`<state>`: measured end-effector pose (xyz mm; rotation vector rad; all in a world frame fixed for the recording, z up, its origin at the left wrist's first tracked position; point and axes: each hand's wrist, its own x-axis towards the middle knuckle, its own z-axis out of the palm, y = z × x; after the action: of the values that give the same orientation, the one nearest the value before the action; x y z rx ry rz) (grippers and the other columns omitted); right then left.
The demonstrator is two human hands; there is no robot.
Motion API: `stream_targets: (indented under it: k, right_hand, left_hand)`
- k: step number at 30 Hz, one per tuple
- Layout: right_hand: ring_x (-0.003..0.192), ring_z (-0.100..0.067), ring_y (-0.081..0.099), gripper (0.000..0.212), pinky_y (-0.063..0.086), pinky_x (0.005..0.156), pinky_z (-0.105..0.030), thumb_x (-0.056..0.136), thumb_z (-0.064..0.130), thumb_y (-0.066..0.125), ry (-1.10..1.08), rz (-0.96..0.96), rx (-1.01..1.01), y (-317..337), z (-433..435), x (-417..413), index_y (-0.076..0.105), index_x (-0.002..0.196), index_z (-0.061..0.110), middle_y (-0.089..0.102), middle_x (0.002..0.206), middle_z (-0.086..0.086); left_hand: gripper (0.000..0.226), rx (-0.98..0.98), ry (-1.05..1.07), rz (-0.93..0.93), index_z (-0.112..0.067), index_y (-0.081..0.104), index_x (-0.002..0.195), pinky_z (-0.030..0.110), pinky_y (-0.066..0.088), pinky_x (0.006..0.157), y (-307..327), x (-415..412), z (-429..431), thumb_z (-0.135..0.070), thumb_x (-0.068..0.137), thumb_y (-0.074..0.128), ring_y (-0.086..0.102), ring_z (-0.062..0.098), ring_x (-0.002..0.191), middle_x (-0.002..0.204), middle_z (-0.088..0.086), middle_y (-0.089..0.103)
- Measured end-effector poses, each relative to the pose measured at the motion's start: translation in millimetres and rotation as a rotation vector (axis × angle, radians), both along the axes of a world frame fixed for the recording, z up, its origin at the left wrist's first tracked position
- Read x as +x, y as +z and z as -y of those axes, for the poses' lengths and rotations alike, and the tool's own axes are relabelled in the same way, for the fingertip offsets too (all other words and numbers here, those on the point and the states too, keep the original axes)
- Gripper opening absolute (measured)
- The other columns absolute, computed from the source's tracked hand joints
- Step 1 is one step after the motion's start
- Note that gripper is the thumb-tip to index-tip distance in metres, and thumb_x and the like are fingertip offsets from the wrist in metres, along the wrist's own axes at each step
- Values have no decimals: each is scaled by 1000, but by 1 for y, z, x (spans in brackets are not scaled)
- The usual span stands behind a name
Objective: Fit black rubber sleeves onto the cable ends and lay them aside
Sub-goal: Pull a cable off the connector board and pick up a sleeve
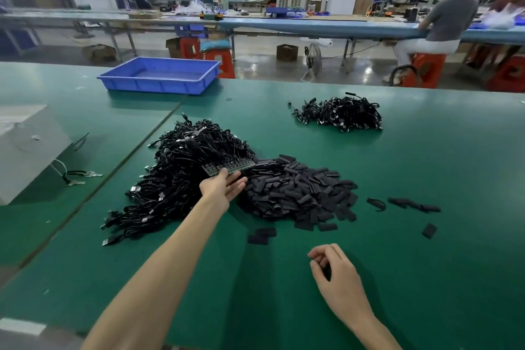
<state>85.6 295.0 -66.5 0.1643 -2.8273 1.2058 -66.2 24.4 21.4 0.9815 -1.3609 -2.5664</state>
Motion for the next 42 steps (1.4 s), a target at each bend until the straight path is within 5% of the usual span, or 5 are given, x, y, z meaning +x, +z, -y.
stream_targets:
  k: [10, 27, 30, 34, 42]
  right_hand:
    - [99, -4, 56, 26, 45, 73, -13, 99, 18, 65, -8, -15, 4, 0, -1, 0, 56, 92, 42, 56, 96, 18]
    - [92, 1, 61, 7, 53, 79, -28, 98, 47, 64, -46, 46, -137, 16, 6, 2, 64, 95, 40, 66, 97, 16]
    - [102, -3, 66, 46, 53, 86, -23, 87, 62, 64, -31, 209, -338, 32, 12, -8, 66, 119, 29, 72, 107, 13]
    - [124, -11, 54, 77, 45, 102, -29, 85, 47, 81, -56, 313, -413, 36, 35, -22, 50, 147, 13, 56, 133, 4]
    - [137, -23, 50, 54, 38, 103, -32, 89, 40, 80, -213, 232, -413, 18, 41, -18, 54, 131, 18, 58, 142, -6]
  left_hand:
    - [18, -10, 74, -202, 3, 63, 93, 22, 57, 52, 53, 23, -17, -10, 103, 56, 78, 24, 78, 84, 11, 78]
    - [15, -340, -802, -138, -1, 51, 99, 29, 58, 62, -51, 144, 3, -14, 106, 52, 75, 37, 92, 86, 10, 72]
    - [16, -405, -881, -162, -6, 46, 91, 29, 59, 64, -51, 145, 3, -10, 106, 50, 74, 40, 92, 85, 12, 74]
    - [19, -479, -892, -151, -6, 45, 88, 30, 60, 62, -50, 144, 1, -7, 106, 51, 75, 39, 88, 84, 14, 75]
    - [14, -612, -607, -193, 1, 60, 97, 30, 59, 51, -61, 157, -21, -12, 100, 64, 77, 30, 79, 89, 15, 75]
